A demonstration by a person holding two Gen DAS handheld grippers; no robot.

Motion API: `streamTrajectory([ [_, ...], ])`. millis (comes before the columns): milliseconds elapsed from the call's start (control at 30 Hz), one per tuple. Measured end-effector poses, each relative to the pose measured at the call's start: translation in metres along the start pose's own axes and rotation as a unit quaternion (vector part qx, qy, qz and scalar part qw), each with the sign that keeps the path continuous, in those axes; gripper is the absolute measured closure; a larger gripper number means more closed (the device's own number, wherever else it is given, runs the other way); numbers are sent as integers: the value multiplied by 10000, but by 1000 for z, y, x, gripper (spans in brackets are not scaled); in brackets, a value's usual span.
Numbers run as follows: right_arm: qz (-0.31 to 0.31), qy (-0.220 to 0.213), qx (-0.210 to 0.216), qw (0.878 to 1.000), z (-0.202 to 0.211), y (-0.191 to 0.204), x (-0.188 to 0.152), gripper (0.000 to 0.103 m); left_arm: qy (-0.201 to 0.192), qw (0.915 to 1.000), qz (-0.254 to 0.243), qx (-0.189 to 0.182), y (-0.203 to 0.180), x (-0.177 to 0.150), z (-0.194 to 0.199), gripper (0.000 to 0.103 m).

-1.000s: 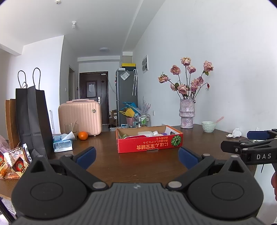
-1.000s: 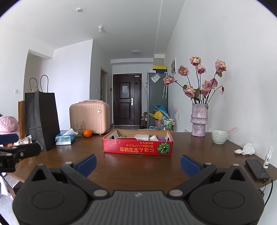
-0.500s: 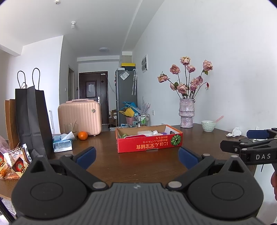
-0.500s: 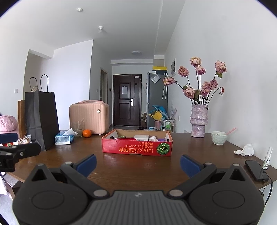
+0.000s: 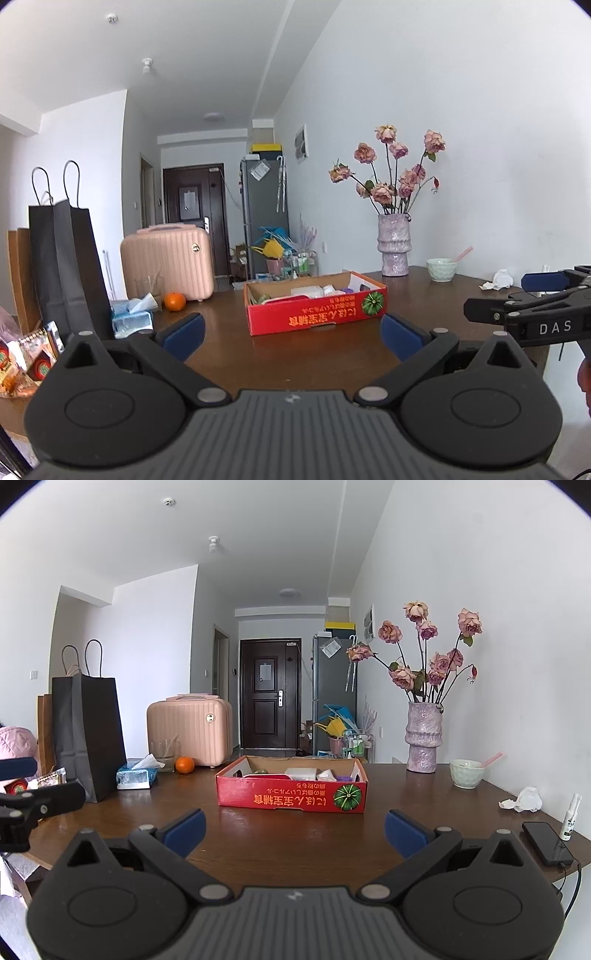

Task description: Organize rigid objects

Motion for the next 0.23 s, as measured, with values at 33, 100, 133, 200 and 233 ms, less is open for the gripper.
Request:
streamTrajectory([
  [33,-10,-25,-3,10000,0,0,1,0,3,10000,32,-22,0,-1,0,0],
  [100,-29,-43,-5,10000,1,0,2,0,21,9999,120,-14,2,-2,-1,0],
  [133,-35,-44,-8,10000,1,-1,1,0,23,9999,166,2,2,-2,-1,0],
  [200,-50,-28,-15,10000,1,-1,0,0,57,9997,230,47,4,-5,-3,0],
  [233,-49,-11,-11,10000,0,-1,-1,0,68,9997,232,37,4,-6,-4,0],
])
Point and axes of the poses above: each gripper's, at about its wrist camera, not at the fingertips, and z roughly against the way its jaws point, y to its left, x to its top, the point moved 8 cm from there along -z, roughly the way its jaws point, and after that the axes turned 13 degrees about -z, right-handed, at the moved point
